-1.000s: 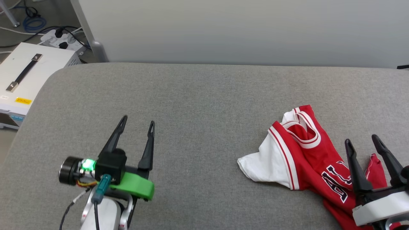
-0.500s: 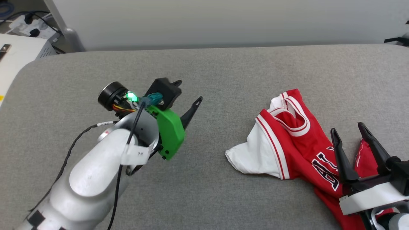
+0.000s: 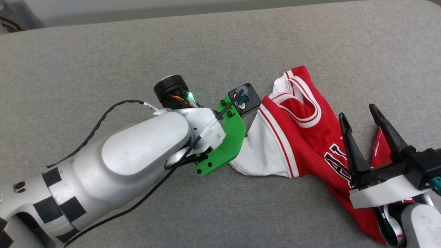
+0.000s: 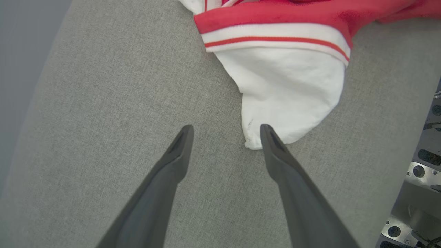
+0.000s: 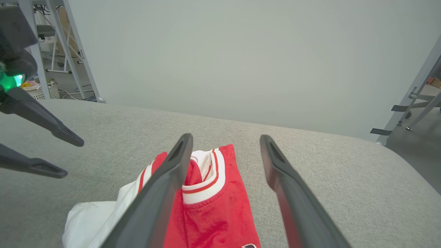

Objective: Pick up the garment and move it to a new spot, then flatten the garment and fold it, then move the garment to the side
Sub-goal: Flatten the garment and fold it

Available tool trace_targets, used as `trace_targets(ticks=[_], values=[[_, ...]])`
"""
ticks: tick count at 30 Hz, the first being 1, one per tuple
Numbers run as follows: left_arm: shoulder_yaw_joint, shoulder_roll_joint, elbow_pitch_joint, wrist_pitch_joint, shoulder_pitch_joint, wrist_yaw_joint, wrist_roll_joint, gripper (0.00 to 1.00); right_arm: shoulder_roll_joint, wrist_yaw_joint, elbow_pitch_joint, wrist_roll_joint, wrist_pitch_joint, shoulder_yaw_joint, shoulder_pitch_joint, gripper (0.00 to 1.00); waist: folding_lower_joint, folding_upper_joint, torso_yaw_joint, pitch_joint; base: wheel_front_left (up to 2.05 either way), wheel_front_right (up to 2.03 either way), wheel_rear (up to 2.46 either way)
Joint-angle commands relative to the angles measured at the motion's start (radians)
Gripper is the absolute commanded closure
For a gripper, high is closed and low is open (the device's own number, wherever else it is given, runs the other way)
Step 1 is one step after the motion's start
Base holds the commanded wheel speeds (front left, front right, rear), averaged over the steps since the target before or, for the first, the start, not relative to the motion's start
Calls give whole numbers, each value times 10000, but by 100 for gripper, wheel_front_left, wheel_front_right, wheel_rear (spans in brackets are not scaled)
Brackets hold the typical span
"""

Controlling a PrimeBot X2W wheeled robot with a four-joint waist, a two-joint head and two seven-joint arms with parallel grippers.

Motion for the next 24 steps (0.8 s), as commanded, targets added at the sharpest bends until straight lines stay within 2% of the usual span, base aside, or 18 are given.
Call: trace_targets(ticks=[1,5,10,20,22,24], values=[[-54,-130,65,206,-279,-24,-69,0,57,-7,60,-101,-121,70,-273,0,0,0,-426,545,0,0,0],[-84,-424,11,1201,-193,-24,216,0,138,-7,240,-140,-259,269,-644,0,0,0,-642,929,0,0,0],[-88,-557,-47,1910,68,-24,476,0,246,-7,542,-182,-450,442,-1043,0,0,0,-849,1303,0,0,0],[-89,2,-662,3698,1412,-24,1597,0,389,-7,1038,-218,-687,655,-1595,0,0,0,-1127,1741,0,0,0],[-89,108,-873,3661,1516,-24,1651,100,392,-7,1099,-228,-709,638,-1657,0,0,0,-1118,1768,0,0,0],[-90,157,-954,3514,1518,-25,1666,100,389,-7,1156,-255,-724,586,-1687,0,0,0,-1061,1734,0,0,0]])
